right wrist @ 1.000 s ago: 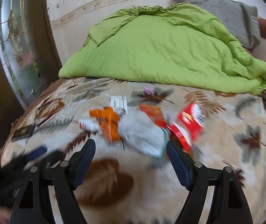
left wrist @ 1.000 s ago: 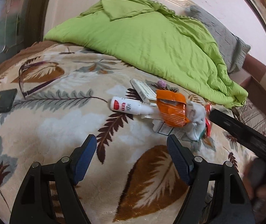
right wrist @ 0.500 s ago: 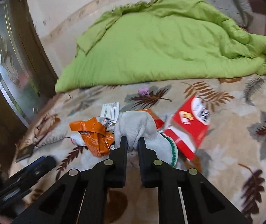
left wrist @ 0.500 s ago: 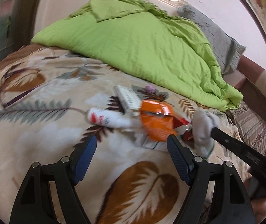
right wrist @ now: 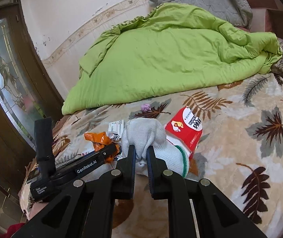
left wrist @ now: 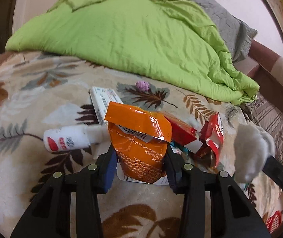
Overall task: Collect trash
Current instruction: 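Close the left gripper on the orange chip bag, then lift the chip bag with the left while the right lifts the sock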
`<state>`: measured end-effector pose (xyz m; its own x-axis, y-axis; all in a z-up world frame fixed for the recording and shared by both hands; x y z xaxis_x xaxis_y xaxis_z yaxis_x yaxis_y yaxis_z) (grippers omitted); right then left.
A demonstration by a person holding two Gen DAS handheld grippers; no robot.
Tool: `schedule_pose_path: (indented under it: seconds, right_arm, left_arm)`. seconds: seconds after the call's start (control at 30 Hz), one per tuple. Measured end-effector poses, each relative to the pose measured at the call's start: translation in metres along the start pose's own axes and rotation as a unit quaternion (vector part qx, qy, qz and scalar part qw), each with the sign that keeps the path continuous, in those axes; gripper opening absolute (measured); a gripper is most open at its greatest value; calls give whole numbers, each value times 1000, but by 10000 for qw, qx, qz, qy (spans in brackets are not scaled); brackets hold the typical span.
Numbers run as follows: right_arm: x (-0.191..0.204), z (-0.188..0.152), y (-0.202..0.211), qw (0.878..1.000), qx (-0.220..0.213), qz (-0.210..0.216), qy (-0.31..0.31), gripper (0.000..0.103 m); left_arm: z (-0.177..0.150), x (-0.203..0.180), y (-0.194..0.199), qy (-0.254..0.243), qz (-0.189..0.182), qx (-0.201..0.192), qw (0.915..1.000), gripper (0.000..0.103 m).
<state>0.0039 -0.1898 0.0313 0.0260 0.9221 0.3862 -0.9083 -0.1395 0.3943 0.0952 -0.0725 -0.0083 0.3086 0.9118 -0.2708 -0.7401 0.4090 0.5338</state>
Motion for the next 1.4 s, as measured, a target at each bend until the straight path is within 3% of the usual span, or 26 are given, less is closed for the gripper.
schedule_pose_path:
  seconds: [0.17, 0.37, 0.57, 0.73, 0.93, 1.4]
  right_arm:
    - [6, -2, 0, 9998, -21, -48, 170, 12]
    - [20, -15, 19, 9992, -16, 85, 385, 12]
    - [28, -37, 48, 9978, 62, 174, 641, 12]
    - [26, -52, 68, 9970, 114, 204, 733, 12]
    - [20, -57, 83, 9976, 102, 224, 643, 12]
    - [23, -62, 71, 9968, 263, 181, 727, 12]
  left_arm:
    - [7, -3, 38, -254, 16, -409, 9988, 42]
    - [1, -8, 85, -452, 98, -545, 9974, 42]
    - [-39, -14, 134, -812, 299, -479, 9951, 42]
    - [-62, -6, 159, -587, 432, -517, 9960, 42]
    - [-72, -8, 151, -634, 453, -465, 9959, 42]
    - [-73, -3, 140, -731, 591, -410, 9947, 42]
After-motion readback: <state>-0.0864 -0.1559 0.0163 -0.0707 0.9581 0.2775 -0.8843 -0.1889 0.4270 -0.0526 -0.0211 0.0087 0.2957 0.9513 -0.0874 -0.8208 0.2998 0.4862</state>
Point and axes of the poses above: each gripper's, at about its wrist camera, not at the fingertips, and y roughly against the way its jaws point, x to its left, z to its top, the point moved 9 cm from there along -y, roughly the way its jaws point, and after that the axes turned 8 degrees about -x, right-handed, at the moved point
